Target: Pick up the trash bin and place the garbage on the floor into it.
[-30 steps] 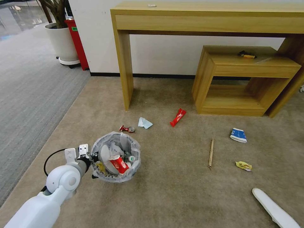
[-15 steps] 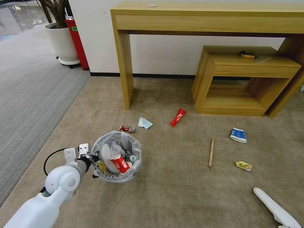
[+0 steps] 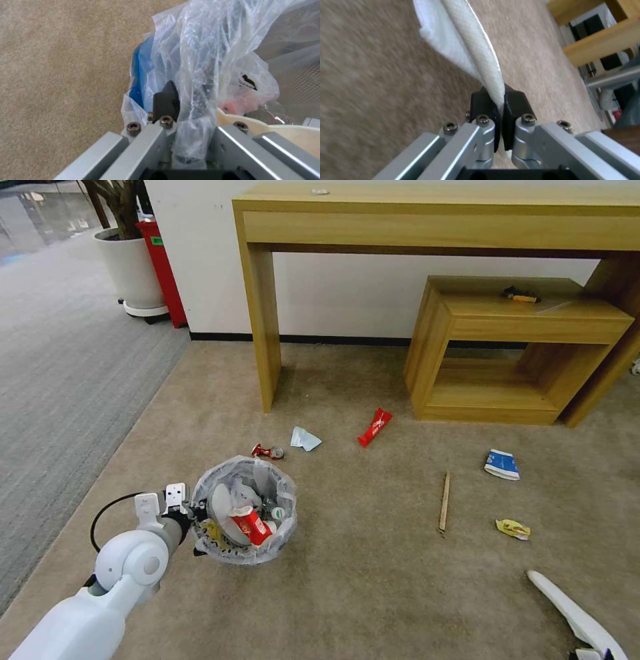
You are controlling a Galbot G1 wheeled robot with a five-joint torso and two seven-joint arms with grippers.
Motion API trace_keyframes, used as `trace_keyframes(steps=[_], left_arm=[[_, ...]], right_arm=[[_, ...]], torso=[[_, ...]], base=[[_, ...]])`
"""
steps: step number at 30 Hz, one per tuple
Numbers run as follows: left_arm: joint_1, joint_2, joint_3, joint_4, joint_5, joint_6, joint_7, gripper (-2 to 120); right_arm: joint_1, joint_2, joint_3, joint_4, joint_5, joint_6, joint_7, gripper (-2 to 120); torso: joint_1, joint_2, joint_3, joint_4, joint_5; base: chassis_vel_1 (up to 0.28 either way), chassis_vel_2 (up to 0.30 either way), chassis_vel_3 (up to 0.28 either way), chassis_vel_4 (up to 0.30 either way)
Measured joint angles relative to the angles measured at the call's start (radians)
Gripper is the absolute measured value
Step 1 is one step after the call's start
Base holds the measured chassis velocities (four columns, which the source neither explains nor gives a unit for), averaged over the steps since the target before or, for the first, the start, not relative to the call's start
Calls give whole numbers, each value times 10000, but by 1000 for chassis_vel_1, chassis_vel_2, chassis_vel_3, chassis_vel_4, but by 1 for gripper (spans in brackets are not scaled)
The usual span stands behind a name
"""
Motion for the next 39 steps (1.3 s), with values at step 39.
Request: trace_keyframes(steps=[39], left_arm=[[-100, -35, 46, 46, 3, 1, -50, 0]], right_arm=[[-12, -15, -118, -29, -475, 304, 2, 2]], torso=[[0, 0, 0, -1, 1]], base=[[0, 0, 0, 0]])
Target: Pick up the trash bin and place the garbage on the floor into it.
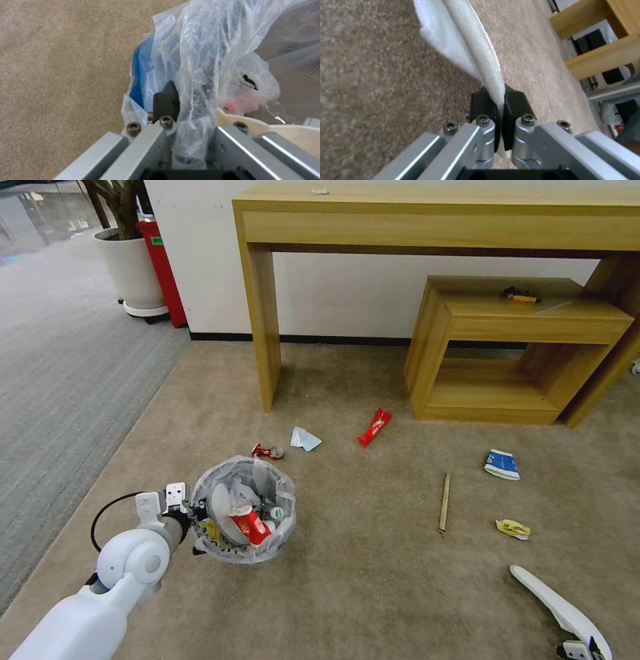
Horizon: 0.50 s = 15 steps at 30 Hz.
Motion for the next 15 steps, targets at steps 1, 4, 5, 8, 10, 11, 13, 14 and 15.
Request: trace_keyframes(steps=[1, 4, 5, 8, 10, 11, 13, 14, 15], left_arm=[[0, 0, 0, 0, 0, 0, 0, 0], [0, -3, 0, 9, 5, 1, 6, 0], [0, -2, -1, 10, 5, 1, 5, 0], [2, -4, 0, 36, 16, 2, 7, 0], [5, -18, 6, 64, 47, 2, 10, 0], [0, -40, 34, 106, 80, 2, 14, 0], [-46, -69, 106, 181, 122, 3, 28, 0], [-46, -69, 106, 181, 122, 3, 28, 0], [-68, -91, 131, 200, 131, 5, 27, 0]], right_arm=[[0, 0, 0, 0, 0, 0, 0, 2], [2, -22, 7, 32, -9, 24, 5, 2], [8, -42, 22, 69, -24, 31, 11, 2], [8, -64, 34, 129, -42, 49, 27, 2], [-4, -86, 34, 195, -53, 61, 32, 2], [-20, -137, 26, 312, -67, 83, 33, 2], [-11, -249, -30, 635, -96, 168, 48, 2], [-11, -249, -30, 635, -96, 168, 48, 2], [-5, -308, -47, 801, -125, 190, 55, 2]], torso=[[0, 0, 0, 0, 0], [0, 0, 0, 0, -1], [0, 0, 0, 0, 0], [0, 0, 0, 0, 0], [0, 0, 0, 0, 0], [0, 0, 0, 0, 0], [0, 0, 0, -1, 1], [0, 0, 0, -1, 1], [0, 0, 0, 0, 2]], base=[[0, 0, 0, 0], [0, 0, 0, 0], [0, 0, 0, 0], [0, 0, 0, 0], [0, 0, 0, 0], [0, 0, 0, 0], [0, 0, 0, 0], [0, 0, 0, 0], [0, 0, 0, 0]])
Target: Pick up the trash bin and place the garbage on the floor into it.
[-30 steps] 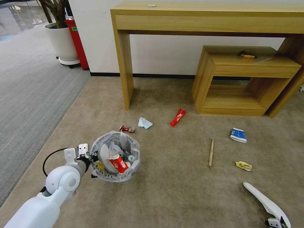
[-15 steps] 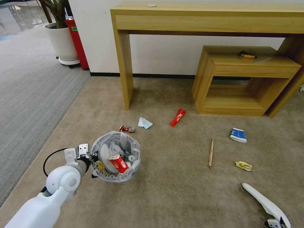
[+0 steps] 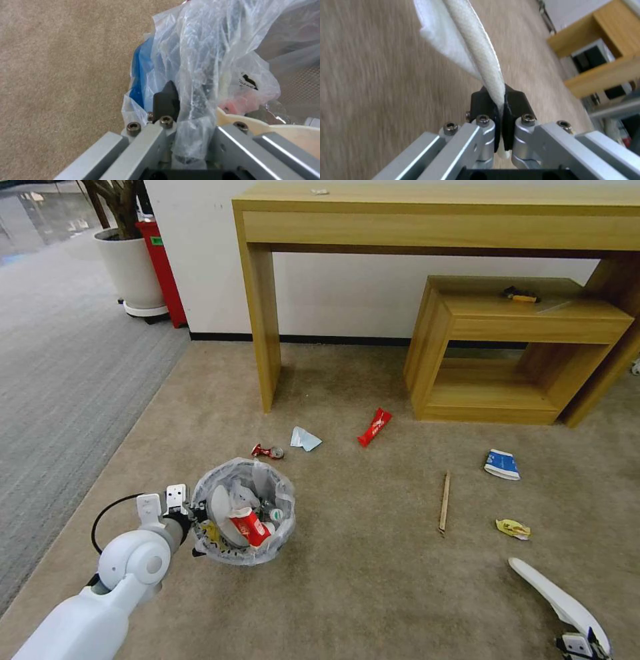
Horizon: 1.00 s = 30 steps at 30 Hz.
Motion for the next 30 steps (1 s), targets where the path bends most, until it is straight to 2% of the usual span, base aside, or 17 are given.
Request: trace_keyframes(steps=[6, 8, 13, 19, 25, 27, 28, 30], left_arm=[[-64, -134, 159, 63, 85, 27, 0, 0], [-106, -209, 218, 95, 121, 34, -10, 0], [-140, -263, 278, 112, 153, 47, -25, 0], [-200, -266, 429, 187, 227, 64, -37, 0], [-317, -327, 544, 314, 271, 66, -39, 0], [-373, -363, 625, 377, 289, 70, -39, 0], [-443, -429, 690, 442, 326, 92, -40, 0], [-494, -504, 730, 465, 330, 122, -53, 0]], right_arm=[[-19, -323, -101, 1195, -127, -35, 63, 2], [78, -499, -259, 1887, -89, -229, 128, 2], [281, -715, -628, 2718, 71, -519, 281, 2], [762, -1171, -1530, 4184, 542, -1013, 531, 2], [1210, -1687, -2034, 4914, 992, -1187, 551, 2], [1598, -1980, -2352, 5222, 1244, -1204, 550, 2], [2195, -2334, -2834, 5513, 1633, -1223, 519, 2], [2693, -2438, -3203, 5582, 1862, -1224, 475, 2]], torso=[[0, 0, 0, -1, -3], [0, 0, 0, 2, -3], [0, 0, 0, 2, -2], [0, 0, 0, 3, 1], [0, 0, 0, 2, 1], [0, 1, -1, 1, -1], [0, 0, 0, 2, -2], [0, 0, 0, 0, -2]], base=[[0, 0, 0, 0], [0, 0, 0, 0], [0, 0, 0, 0], [0, 0, 0, 0], [0, 0, 0, 0], [0, 0, 0, 0], [0, 0, 0, 0], [0, 0, 0, 0]])
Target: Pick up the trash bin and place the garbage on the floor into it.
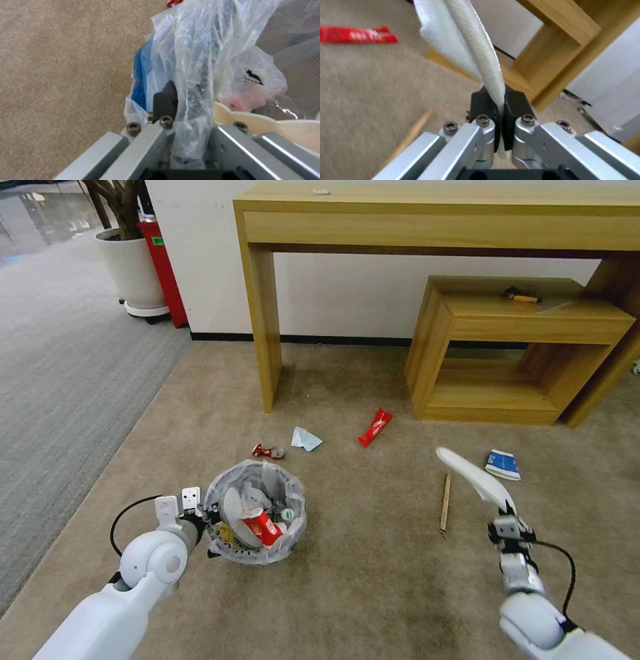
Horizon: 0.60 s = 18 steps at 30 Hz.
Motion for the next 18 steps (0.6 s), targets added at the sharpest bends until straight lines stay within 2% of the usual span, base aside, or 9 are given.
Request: trace_keyframes(steps=[18], left_arm=[[-146, -194, 379, 112, 23, 168, -152, 0]], right_arm=[[2438, 616, -2612, -244, 796, 172, -180, 2]], torso=[[0, 0, 0, 1, 0]], base=[[0, 0, 0, 0]])
